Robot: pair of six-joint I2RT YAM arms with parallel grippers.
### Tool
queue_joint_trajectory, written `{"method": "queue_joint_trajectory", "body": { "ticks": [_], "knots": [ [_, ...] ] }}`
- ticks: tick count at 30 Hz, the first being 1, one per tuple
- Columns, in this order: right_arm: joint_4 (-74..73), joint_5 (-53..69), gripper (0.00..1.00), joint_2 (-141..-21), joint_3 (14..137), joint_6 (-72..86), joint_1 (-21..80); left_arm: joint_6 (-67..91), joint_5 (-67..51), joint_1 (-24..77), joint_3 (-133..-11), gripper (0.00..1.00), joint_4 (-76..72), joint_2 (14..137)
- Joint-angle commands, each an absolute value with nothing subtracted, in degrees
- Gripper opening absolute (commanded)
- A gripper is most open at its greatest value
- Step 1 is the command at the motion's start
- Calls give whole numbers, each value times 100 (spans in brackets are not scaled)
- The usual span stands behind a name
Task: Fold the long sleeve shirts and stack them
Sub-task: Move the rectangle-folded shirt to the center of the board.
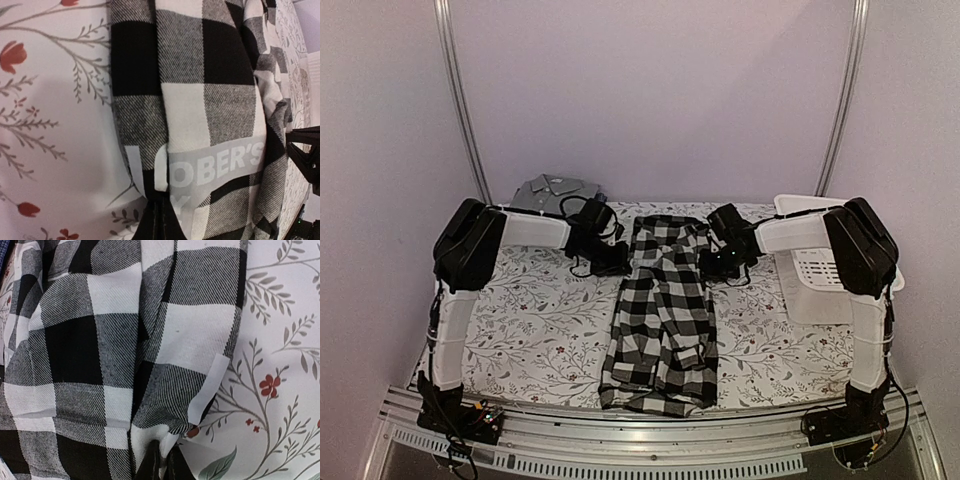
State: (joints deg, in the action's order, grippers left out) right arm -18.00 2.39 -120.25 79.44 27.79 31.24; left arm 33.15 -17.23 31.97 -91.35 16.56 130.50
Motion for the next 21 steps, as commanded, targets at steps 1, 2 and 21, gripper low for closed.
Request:
{"method": "queue_joint_trajectory", "body": {
  "ticks": [1, 2, 21],
  "knots": [
    [-2063, 60, 7, -12525, 8557, 2542, 2865, 3472, -1534, 3083, -9799, 0, 1688, 13708],
    [-2107, 62, 7, -12597, 8723, 2479, 2833, 3477, -1532, 3055, -9974, 0, 1716, 13828],
    [-2505, -285, 48, -10575, 7280, 2479, 3310, 3312, -1721, 3004, -8520, 40, 1686, 11909]
  ]
}}
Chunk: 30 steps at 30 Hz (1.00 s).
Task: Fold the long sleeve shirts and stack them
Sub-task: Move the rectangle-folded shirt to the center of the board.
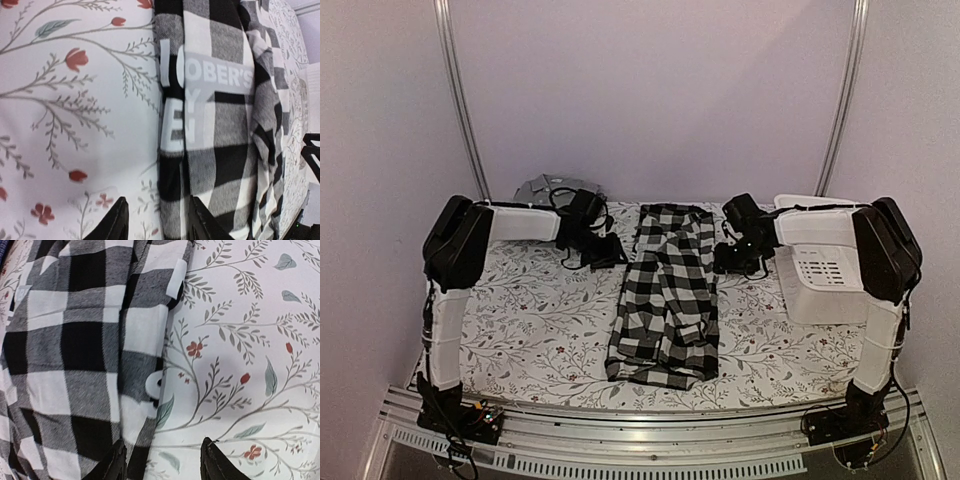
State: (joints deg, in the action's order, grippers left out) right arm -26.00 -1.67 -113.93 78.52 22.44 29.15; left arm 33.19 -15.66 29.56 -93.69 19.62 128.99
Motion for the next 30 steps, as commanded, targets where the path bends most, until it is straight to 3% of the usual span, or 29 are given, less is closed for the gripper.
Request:
{"method": "queue_joint_trajectory", "body": {
  "ticks": [1, 5, 11, 23, 30],
  "knots": [
    [-2483, -285, 46, -10411, 7106, 2579, 3419, 3330, -1777, 3051, -8228, 38, 1604, 11701],
    [-2373, -163, 40, -9924, 6417, 2911, 3910, 3471, -1992, 3301, -7166, 35, 1394, 10986],
    [-2391, -133, 40, -9381, 5625, 3583, 4754, 3618, -2221, 3830, -5956, 38, 1225, 10235],
    [-2643, -62, 41, -9088, 4700, 4561, 6014, 3774, -2394, 4523, -5058, 37, 1360, 9826],
    [-2717, 270, 40, -9166, 4349, 4632, 6179, 4050, -2328, 5090, -4897, 30, 1677, 9853]
  ]
}}
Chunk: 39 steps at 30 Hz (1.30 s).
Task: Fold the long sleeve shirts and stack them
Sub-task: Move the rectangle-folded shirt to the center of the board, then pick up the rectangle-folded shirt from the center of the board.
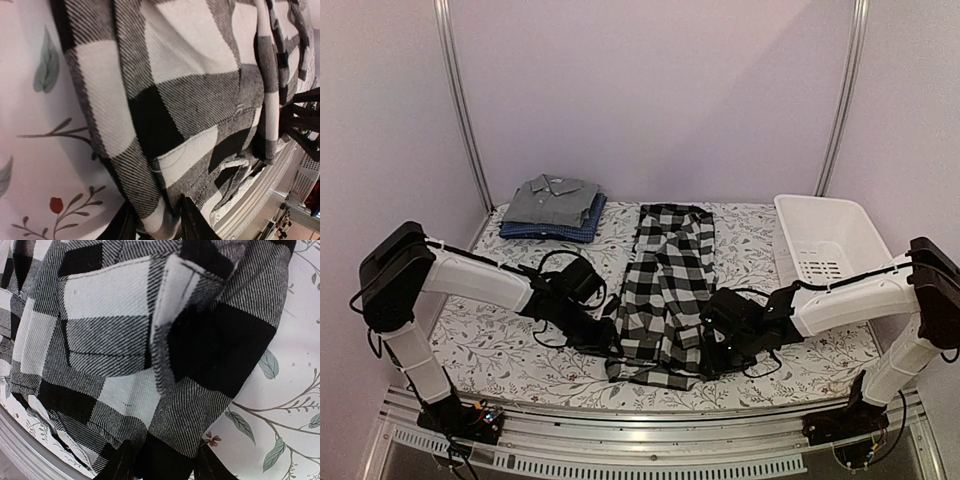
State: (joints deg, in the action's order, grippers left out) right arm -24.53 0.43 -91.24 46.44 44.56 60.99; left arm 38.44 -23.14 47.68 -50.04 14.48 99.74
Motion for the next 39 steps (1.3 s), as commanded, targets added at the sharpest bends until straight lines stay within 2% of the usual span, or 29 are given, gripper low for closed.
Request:
{"method": "queue_joint_trajectory", "body": {
  "ticks": [1, 7, 10, 15, 19, 25, 32, 39],
  "knots": [
    [-2757, 279, 39, -9143, 4293, 4632, 6179, 4114, -2299, 5195, -4889, 29, 1718, 9857],
    [-3021, 325, 41, -8631, 3911, 4679, 6179, 4642, -2237, 5741, -4809, 27, 1765, 9797],
    [-3041, 317, 47, -8359, 3801, 4741, 6163, 4830, -2178, 5805, -4758, 27, 1751, 9639],
    [-2908, 282, 59, -7929, 3778, 4937, 6050, 4832, -1913, 5733, -4871, 36, 1880, 9366],
    [-2433, 338, 63, -7595, 3621, 5157, 5811, 4793, -2155, 5509, -4795, 40, 1559, 9331],
    [-1666, 470, 63, -7451, 3345, 5292, 5309, 4655, -2636, 5192, -4701, 42, 1076, 9521],
    [-853, 726, 54, -7912, 3236, 5313, 4994, 4662, -2863, 5036, -4506, 41, 760, 9688],
    [-809, 754, 51, -8409, 3280, 5152, 4999, 4649, -2854, 5050, -4474, 41, 808, 9795]
  ]
}}
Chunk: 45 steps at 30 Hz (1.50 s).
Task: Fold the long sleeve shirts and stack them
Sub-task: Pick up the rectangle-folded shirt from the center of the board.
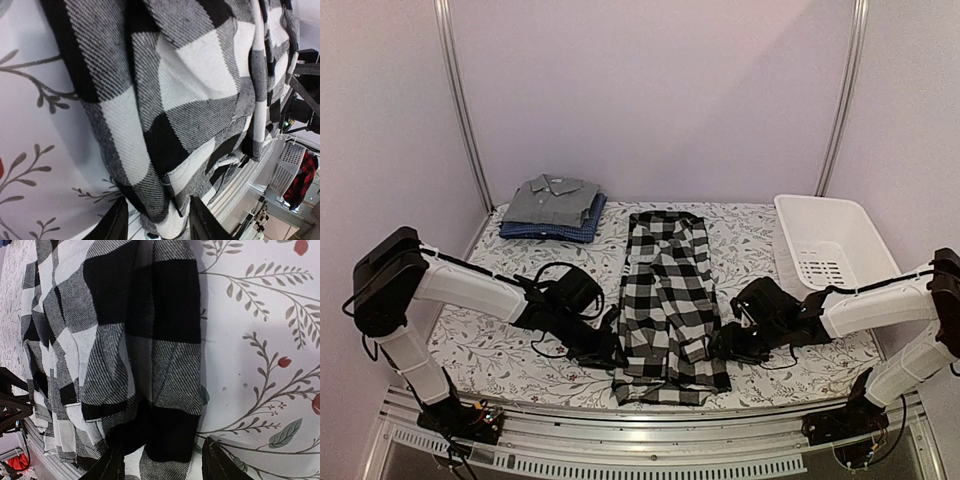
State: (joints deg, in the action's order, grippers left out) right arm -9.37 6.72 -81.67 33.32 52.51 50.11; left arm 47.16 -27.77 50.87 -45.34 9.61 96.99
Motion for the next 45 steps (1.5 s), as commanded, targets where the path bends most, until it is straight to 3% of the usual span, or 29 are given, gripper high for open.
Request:
{"method": "queue_joint_trajectory", "body": {
  "ticks": [1, 9, 21, 24, 37, 45],
  "knots": [
    [-835, 735, 51, -8433, 3283, 5135, 5013, 4648, -2860, 5054, -4480, 41, 812, 9818],
    [-1124, 572, 44, -8700, 3592, 5053, 5244, 4628, -2938, 5083, -4594, 38, 740, 10005],
    [-1482, 547, 7, -8351, 3947, 5049, 5238, 4789, -3266, 5072, -4721, 2, 519, 9838],
    [-1624, 494, 3, -8203, 4096, 5037, 5238, 4799, -3260, 5044, -4799, 0, 575, 9681],
    [-2081, 115, 1, -8004, 4779, 4853, 5042, 4773, -3200, 4678, -5196, 0, 795, 9376],
    [-1858, -329, 2, -8698, 5739, 4376, 4359, 4425, -3117, 3931, -6161, 0, 802, 10070]
  ]
}}
